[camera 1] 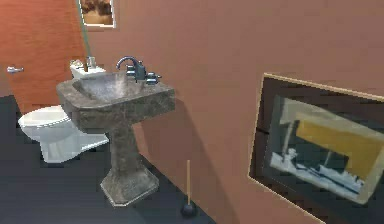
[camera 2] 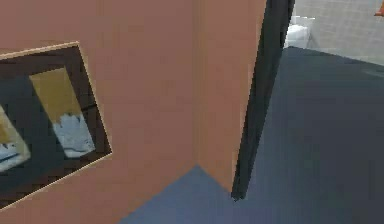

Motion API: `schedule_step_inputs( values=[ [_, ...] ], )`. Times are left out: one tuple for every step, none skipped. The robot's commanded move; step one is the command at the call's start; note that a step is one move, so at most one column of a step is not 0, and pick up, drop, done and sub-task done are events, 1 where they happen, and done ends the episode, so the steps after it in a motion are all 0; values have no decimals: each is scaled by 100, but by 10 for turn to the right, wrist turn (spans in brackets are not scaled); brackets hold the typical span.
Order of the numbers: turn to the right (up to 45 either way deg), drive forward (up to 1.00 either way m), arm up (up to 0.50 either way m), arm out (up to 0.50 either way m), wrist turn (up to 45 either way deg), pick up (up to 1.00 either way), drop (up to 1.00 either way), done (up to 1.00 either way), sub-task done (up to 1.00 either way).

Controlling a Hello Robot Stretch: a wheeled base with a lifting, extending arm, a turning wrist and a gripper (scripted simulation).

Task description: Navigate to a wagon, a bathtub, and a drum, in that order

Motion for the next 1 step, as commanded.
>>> schedule_step_inputs(
  values=[
    [0,35,0,0,0,0,0,0,0]
  ],
)
